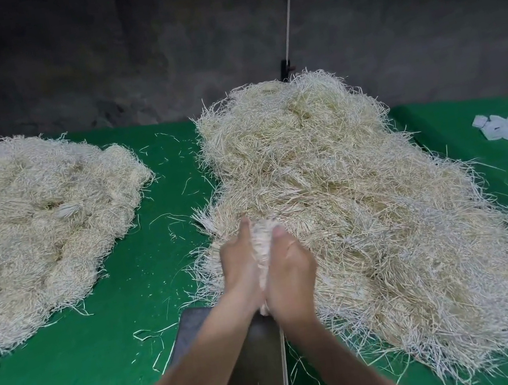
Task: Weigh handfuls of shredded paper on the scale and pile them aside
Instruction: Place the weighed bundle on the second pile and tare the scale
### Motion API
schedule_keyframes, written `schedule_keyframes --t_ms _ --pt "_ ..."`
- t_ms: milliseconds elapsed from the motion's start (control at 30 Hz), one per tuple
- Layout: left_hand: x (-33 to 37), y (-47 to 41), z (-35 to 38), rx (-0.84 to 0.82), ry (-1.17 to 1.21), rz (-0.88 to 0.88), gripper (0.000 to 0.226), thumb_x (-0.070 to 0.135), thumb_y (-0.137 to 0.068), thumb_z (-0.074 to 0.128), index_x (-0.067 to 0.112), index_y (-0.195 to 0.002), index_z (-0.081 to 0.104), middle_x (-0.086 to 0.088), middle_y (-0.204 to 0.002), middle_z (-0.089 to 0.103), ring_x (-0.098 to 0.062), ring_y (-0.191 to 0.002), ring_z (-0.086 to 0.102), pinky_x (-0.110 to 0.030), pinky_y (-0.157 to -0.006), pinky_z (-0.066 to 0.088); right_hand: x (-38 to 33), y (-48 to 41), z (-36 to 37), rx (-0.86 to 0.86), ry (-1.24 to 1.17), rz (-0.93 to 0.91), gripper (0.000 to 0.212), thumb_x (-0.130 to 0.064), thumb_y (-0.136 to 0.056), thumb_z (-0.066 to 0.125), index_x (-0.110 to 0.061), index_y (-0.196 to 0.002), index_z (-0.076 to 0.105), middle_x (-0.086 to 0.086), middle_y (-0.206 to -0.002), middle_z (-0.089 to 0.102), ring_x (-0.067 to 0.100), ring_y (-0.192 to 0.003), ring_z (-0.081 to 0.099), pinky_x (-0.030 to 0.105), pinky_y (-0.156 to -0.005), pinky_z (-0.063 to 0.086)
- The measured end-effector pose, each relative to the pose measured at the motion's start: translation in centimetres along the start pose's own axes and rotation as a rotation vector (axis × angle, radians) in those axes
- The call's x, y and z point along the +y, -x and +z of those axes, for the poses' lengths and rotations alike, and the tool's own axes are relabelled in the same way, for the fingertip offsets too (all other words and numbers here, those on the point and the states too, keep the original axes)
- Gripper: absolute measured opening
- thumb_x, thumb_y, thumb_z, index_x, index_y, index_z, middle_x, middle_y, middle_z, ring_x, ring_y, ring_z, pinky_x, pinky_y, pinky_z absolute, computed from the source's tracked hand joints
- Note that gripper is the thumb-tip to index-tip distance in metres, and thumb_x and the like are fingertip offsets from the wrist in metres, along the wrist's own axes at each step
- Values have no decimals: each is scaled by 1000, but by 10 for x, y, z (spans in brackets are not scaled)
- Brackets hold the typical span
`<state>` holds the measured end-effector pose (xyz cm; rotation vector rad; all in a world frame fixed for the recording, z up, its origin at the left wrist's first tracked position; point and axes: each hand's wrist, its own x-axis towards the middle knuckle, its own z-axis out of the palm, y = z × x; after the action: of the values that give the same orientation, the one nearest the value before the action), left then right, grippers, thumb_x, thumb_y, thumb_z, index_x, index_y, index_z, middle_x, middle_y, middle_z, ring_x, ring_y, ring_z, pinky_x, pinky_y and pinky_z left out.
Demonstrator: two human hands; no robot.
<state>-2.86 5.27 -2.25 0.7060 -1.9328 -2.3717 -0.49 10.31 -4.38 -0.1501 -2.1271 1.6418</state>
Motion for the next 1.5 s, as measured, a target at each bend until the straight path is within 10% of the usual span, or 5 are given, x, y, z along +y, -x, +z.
schedule_keyframes --t_ms 433,767,933,1067,1500 --pt "-10 -19 -18 -56 -478 525 57 37 -94 54 22 -41 42 10 -39 33 -5 -36 27 -23 -74 44 13 -32 -27 -389 -434 359 60 -63 -91 32 -41 -146 22 -14 -154 19 8 -130 29 39 -104 28" --pt "-10 12 -10 -263 16 -93 82 75 -79 35 29 -146 30 5 -151 30 -23 -137 34 -52 -106 37 7 -45 -15 -42 -164 235 45 -43 -96 45 -17 -133 43 -8 -104 52 4 -83 48 18 -75 40" --pt "6 -11 -7 129 162 -70 44 47 -91 56 4 -83 64 -8 -70 64 -9 -47 60 -14 -43 41 12 12 6 -151 127 -64 31 -54 -90 35 -31 -108 46 -2 -96 61 17 -87 58 27 -72 45" --pt "-19 7 -1 98 78 -127 63 55 -91 50 -1 -121 54 -20 -107 64 -25 -95 66 -36 -82 51 9 -16 -7 -106 6 204 34 -38 -100 37 -12 -110 56 -2 -83 59 12 -71 60 29 -60 47" --pt "8 0 -11 129 -93 93 36 11 -101 34 19 -65 36 1 -66 40 -10 -57 38 -23 -53 34 -3 1 4 -256 -11 69 45 -49 -97 26 -18 -89 58 -9 -71 52 4 -60 50 17 -55 39"
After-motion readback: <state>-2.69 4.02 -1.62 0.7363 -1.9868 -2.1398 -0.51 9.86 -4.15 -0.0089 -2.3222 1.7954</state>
